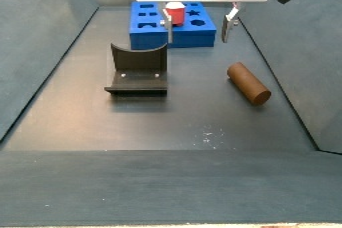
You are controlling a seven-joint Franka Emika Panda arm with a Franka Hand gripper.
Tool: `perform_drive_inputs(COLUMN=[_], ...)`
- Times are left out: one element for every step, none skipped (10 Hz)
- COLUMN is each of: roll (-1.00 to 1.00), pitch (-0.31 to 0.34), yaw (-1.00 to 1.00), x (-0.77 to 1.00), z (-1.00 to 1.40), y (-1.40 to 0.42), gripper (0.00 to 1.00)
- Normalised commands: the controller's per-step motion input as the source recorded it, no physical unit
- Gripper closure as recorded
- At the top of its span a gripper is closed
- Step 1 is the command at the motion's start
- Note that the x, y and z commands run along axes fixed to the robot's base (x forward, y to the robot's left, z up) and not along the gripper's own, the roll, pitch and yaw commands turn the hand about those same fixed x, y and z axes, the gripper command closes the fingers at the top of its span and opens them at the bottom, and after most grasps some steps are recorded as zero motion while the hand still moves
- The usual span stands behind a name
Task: Pick up the round object. Move up. Place the round object on the fixture. Regrasp the round object. Move to above the board. Insert the round object.
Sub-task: Pick up the round object.
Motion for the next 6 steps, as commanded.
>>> perform_drive_inputs(roll=[0.0,0.06,0.09,0.06,0.02,0.02], pitch=[-0.08,-0.226,-0.229,-0.177,-0.137,-0.14], yaw=[0.13,0.4,0.37,0.35,0.35,0.35], x=[-0.39,-0.79,-0.81,-0.85,-0.87,-0.87], z=[-0.39,-0.8,-1.0,-1.0,-1.0,-1.0], y=[0.0,0.01,0.09,0.19,0.15,0.07], gripper=[0.0,0.0,0.0,0.0,0.0,0.0])
